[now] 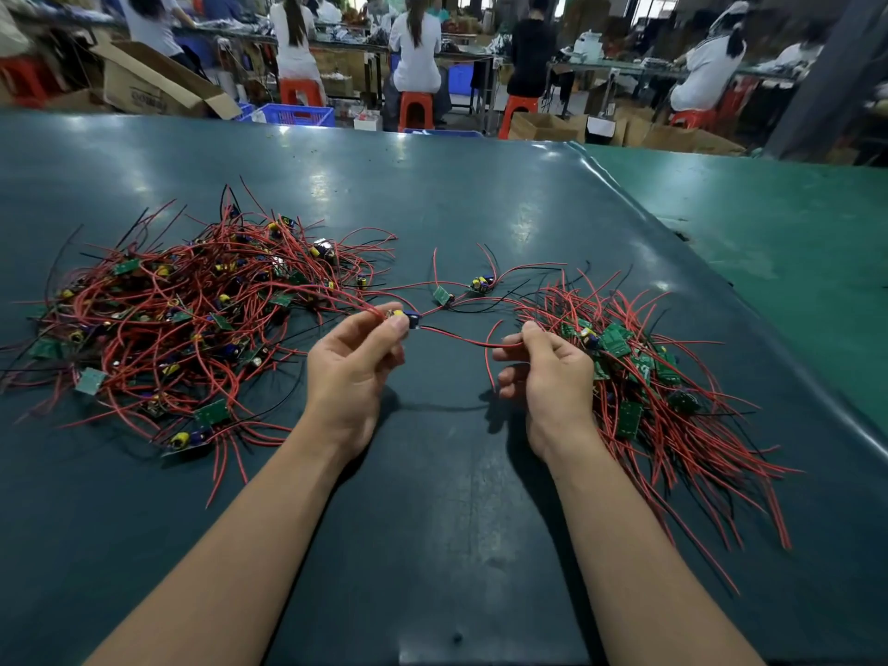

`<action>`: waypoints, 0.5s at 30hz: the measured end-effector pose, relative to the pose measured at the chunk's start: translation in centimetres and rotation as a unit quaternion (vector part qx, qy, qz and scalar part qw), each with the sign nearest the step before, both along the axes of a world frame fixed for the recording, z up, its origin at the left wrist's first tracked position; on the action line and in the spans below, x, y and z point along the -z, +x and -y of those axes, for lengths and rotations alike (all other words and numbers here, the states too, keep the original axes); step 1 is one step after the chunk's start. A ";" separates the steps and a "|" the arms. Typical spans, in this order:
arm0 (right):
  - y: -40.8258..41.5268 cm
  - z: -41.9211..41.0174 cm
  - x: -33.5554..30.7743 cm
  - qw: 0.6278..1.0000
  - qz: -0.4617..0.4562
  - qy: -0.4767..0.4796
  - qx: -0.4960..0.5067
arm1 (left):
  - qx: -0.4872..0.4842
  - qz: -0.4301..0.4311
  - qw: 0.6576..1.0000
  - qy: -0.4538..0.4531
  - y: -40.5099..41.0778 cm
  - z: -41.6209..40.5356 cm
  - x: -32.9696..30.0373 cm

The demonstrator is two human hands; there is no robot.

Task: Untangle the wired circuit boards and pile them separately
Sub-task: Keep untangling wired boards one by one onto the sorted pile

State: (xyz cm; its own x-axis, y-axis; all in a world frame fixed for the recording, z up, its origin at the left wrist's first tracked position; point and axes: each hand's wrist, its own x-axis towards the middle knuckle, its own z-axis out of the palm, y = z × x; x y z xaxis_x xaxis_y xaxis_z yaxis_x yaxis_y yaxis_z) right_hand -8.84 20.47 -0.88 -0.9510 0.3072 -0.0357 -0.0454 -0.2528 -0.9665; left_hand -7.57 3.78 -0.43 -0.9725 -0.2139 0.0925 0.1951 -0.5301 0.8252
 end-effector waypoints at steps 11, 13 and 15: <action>0.6 0.1 -0.5 0.995 -0.005 0.063 -0.078 | 0.015 0.033 0.998 0.044 -0.1 0.5 -0.4; 1.0 0.2 -0.7 0.984 0.002 0.008 -0.178 | 0.042 0.043 0.998 0.016 0.1 0.2 -0.4; 1.4 0.2 -0.9 0.960 0.030 -0.036 -0.278 | 0.082 0.056 0.994 -0.034 0.4 -0.2 -0.4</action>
